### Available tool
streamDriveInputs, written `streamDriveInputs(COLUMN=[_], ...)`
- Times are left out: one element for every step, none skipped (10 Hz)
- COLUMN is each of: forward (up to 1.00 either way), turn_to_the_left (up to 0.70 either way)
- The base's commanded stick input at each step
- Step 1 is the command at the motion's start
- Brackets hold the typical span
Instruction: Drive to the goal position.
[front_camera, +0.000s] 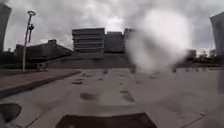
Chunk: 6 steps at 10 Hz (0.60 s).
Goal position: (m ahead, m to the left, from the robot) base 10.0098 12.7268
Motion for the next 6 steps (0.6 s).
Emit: streamDriveInputs(forward=[0.7, 0.7, 0.7, 0.7, 0.7, 0.7], turn_to_the_left=[0.0, 0.0, 0.0, 0.0, 0.0, 0.0])
